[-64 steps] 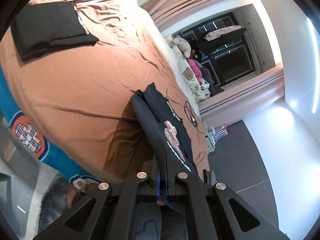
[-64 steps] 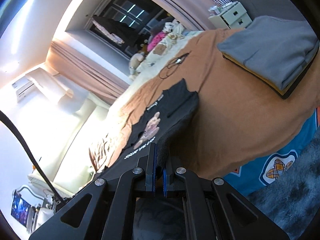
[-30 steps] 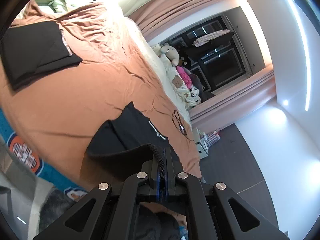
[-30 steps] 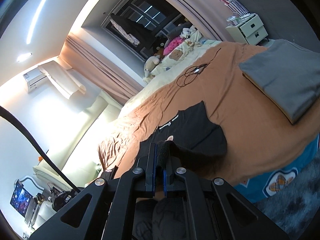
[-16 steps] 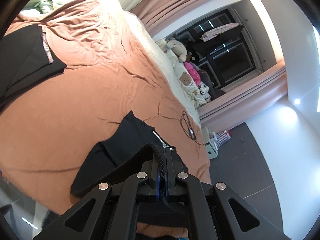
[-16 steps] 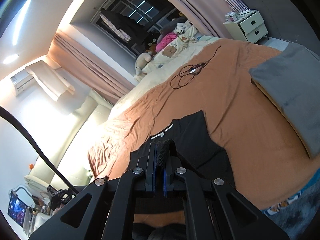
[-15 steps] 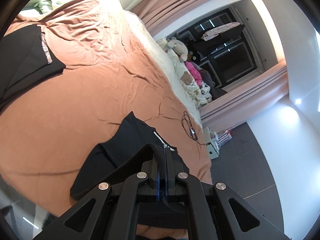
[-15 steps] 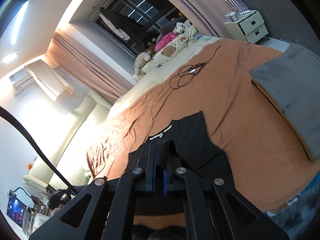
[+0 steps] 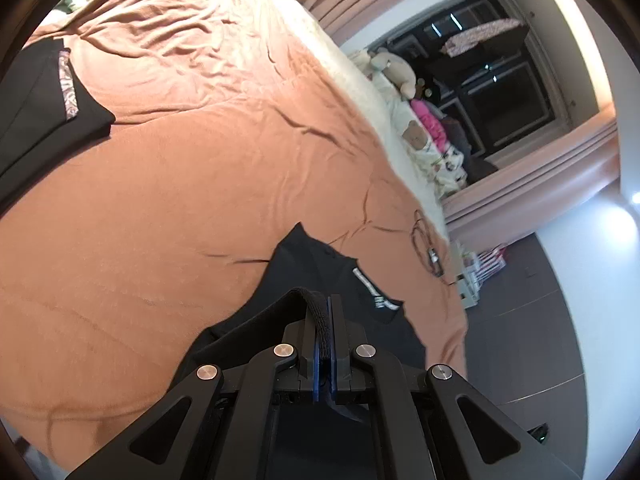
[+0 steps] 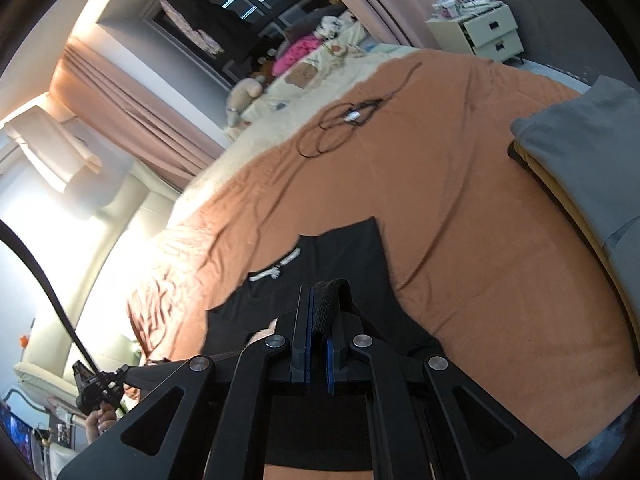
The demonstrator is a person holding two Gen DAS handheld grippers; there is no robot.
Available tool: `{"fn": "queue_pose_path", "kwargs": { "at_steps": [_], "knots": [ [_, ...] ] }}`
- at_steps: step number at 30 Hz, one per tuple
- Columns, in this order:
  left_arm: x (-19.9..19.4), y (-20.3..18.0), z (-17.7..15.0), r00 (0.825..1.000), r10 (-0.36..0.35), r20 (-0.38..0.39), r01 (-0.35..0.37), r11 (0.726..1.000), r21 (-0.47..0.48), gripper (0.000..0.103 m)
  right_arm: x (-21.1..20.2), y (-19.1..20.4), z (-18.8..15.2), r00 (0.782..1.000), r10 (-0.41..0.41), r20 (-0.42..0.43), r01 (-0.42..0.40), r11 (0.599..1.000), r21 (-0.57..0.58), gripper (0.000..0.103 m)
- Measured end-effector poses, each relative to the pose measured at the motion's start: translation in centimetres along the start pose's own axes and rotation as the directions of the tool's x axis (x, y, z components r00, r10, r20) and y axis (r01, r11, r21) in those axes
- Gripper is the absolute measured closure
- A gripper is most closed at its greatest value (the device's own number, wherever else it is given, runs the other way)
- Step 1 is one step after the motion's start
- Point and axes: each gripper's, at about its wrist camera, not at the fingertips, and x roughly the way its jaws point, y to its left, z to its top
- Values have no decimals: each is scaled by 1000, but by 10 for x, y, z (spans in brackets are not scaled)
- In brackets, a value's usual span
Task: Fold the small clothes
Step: 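Lift the hem with both grippers and fold it over toward the collar, then open both grippers and release the folded hem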
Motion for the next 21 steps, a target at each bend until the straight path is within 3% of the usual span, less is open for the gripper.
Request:
{"fn": "queue_pose_path", "kwargs": {
  "at_steps": [11,21],
  "knots": [
    [54,0,18,992,125,-36,-124,992,23,101,40,21,25,996,-72,-44,73,997,6,102],
    [135,20,39,963,253,-97,-250,967,40,100,115,11,52,987,-118,-113,118,993,-5,102]
  ]
}}
